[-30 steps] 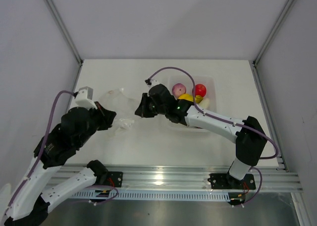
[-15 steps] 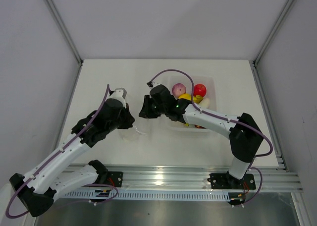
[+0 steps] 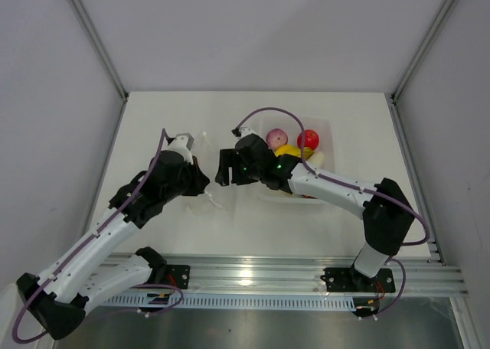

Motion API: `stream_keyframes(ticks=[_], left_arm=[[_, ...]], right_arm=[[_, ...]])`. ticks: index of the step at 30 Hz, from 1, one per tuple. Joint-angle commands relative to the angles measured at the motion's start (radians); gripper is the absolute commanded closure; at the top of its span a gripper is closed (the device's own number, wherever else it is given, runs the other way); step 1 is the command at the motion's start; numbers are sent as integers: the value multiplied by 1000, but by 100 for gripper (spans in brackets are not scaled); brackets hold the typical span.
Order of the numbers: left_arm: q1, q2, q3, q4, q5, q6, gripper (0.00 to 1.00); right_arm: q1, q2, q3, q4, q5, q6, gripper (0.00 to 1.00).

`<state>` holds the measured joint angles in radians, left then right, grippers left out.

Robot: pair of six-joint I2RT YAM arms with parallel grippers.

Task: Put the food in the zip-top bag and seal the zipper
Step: Open the zipper of the food storage bag at the center of the board, then pick up the fake fruit from the bin.

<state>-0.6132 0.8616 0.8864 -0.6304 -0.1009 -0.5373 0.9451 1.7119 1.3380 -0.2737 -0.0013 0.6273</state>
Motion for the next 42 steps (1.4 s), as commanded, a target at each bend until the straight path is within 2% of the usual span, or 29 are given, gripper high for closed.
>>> stream_keyframes(ticks=[1,4,5,6,9,11,15,20,27,32,36,39,42], left_arm=[[12,-3,-1,49,27,30,99],[15,10,0,57,38,30,99],[16,11,0,61,41,28,99],[17,17,2,63,47,25,99],[17,27,-1,75,61,20,99],[17,31,-3,80,66,17,99],[18,34,-3,78,69,20,99],[18,27,2,77,70,25,100],[18,28,2,78,82,25,99],[18,19,-10,87,90,22,99],[20,17,-15,98,93,23,99],[20,13,-23,104,121,25,99],[20,4,-35,116,130,23,99]], right_arm=[[32,-115,4,-41,104,-37,23],[55,-172,10,-108,205,-51,18],[57,-187,12,-125,233,-54,13],[57,-221,7,-159,292,-52,4],[41,-293,-23,-208,416,-29,1],[0,-323,-46,-220,445,1,1],[-120,-389,-115,-210,397,61,1],[-287,-374,-149,-203,305,198,1],[-396,-263,-122,-220,348,368,5],[-457,-172,-126,-188,299,491,15],[-470,-98,-108,-145,326,523,16],[-474,-52,-103,-116,349,537,22],[-499,-15,-94,-87,308,572,24]])
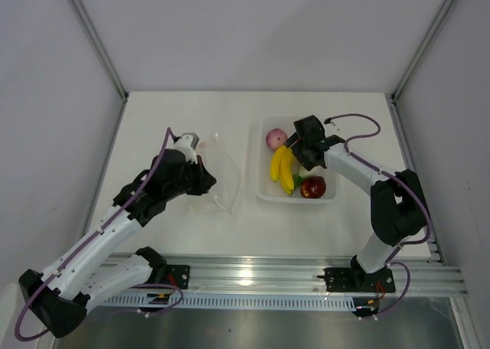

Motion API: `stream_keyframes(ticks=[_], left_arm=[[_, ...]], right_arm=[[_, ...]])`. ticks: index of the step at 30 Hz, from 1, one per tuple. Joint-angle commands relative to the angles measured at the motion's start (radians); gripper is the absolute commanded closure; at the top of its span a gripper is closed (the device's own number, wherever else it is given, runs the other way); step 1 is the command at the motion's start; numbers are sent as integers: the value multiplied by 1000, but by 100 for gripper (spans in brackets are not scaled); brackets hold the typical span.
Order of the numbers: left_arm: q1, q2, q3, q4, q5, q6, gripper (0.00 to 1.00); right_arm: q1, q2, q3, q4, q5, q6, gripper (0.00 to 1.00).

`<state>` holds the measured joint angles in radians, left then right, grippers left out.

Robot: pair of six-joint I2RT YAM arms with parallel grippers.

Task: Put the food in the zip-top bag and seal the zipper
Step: Pick up the fake fruit from the bin.

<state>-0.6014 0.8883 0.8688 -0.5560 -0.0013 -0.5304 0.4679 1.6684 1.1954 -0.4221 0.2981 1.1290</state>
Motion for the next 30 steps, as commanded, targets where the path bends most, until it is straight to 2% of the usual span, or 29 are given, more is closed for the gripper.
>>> stream_keyframes(ticks=[1,14,18,23,25,26,27,30], left_arm=[[8,-23,-16,44,35,17,99],[9,-40,-20,48,47,29,99],[12,-52,-21,45,50,30,99],[12,-54,-21,44,57,32,99],[14,-54,-21,42,61,30,99],[14,-52,-22,42,61,30,99],[14,-54,-21,41,61,30,99],[14,-55,-25,41,63,29,99]], right_arm=[[-26,60,68,59,-16,80,24],[-52,201,153,6,50,186,24],[-54,249,184,-12,53,199,35],[-51,275,178,-18,44,221,38],[-48,277,167,-24,47,233,46],[-49,274,162,-18,46,233,52],[-48,269,152,-15,41,232,64],[-52,252,141,0,33,213,79]])
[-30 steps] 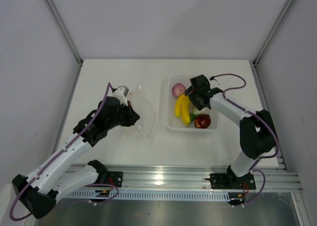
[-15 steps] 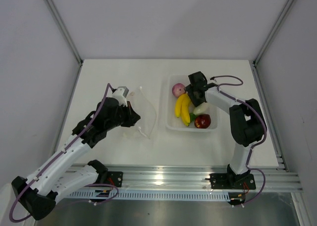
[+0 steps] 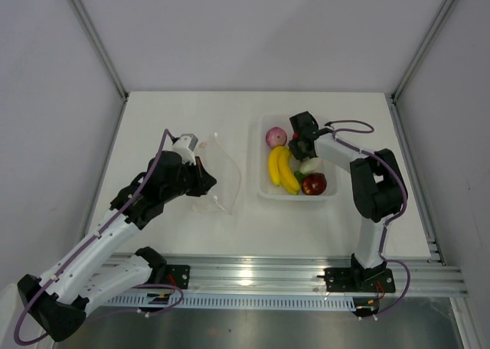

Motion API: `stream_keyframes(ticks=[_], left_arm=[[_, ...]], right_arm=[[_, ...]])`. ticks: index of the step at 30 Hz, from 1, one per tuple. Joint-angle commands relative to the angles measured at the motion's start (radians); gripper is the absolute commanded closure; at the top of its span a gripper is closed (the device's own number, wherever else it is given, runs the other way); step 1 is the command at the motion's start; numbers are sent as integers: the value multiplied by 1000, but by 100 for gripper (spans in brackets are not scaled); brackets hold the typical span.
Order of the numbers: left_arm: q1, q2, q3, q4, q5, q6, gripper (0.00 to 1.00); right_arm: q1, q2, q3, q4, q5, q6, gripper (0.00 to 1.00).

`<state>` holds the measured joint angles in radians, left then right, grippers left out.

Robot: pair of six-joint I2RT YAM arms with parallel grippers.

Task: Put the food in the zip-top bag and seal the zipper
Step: Pick up the fake fruit from the bin.

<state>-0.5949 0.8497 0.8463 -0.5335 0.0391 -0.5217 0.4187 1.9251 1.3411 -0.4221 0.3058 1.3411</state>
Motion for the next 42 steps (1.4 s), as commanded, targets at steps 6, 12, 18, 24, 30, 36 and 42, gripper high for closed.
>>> stream_keyframes(ticks=[6,12,18,24,30,36,42], left_arm=[[7,-20,-15,18,25,14,99],[9,-20,-12,10,30,8,99],[10,-14,-9,0,38,-1,99],[15,11,16,-23,65,-8,99],[17,32,59,-48,107,9,99],[18,48,85,-60,145,11,99],[20,19,62,-22,166,-30,100]], right_arm=[[11,-73,-14,48,-4,-82,100],[11,-188,-101,141,-43,-134,100],[20,-320,-175,245,-94,-229,100],[34,-468,-278,455,-249,-417,100],[55,-613,-309,508,-364,-508,100],[72,-721,-345,588,-461,-430,100],[156,-814,-413,632,-305,-208,100]])
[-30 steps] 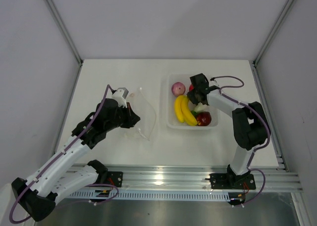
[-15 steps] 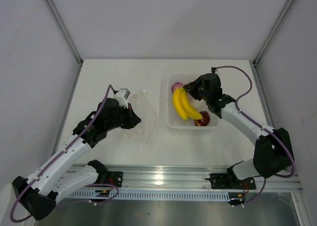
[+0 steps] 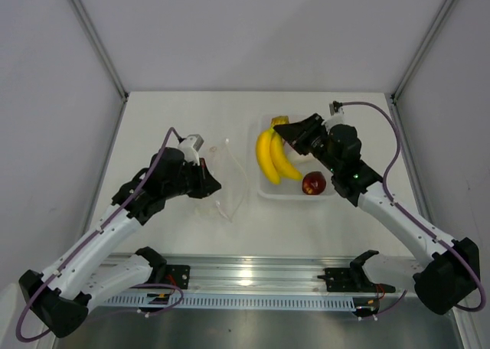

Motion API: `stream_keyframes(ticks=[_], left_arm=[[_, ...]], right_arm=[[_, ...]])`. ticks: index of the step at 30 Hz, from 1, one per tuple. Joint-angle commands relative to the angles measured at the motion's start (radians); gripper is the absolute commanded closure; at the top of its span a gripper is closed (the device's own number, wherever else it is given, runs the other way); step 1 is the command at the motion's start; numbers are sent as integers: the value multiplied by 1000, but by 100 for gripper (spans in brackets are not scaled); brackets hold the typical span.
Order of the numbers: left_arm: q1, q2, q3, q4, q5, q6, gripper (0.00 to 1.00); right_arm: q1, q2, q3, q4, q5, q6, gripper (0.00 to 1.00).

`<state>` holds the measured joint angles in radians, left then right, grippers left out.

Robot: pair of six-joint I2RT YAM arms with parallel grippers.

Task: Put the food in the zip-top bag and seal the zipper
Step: Pick up the fake fruit from the bin, then place the fake fruit in the zipper food storage bag.

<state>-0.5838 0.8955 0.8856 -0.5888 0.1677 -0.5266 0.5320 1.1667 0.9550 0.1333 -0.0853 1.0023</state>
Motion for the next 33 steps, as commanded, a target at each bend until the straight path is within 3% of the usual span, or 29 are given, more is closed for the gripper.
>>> stream_keyframes(ticks=[1,7,14,23,33], left_arm=[[10,-29,16,41,41,-42,99],[9,-32,-13,84,41,-85,99],[10,-27,-25,116,76,-104,100],[10,-32,-28,126,110,-112,99],[19,-18,-23,136,138,-113,99]], right_arm=[[83,-68,-36,86,138,156,100],[232,-128,-82,147,396,317,100],[371,-113,-128,340,545,389,100],[445,-33,-151,607,576,361,100],[471,2,-144,690,621,361,100]])
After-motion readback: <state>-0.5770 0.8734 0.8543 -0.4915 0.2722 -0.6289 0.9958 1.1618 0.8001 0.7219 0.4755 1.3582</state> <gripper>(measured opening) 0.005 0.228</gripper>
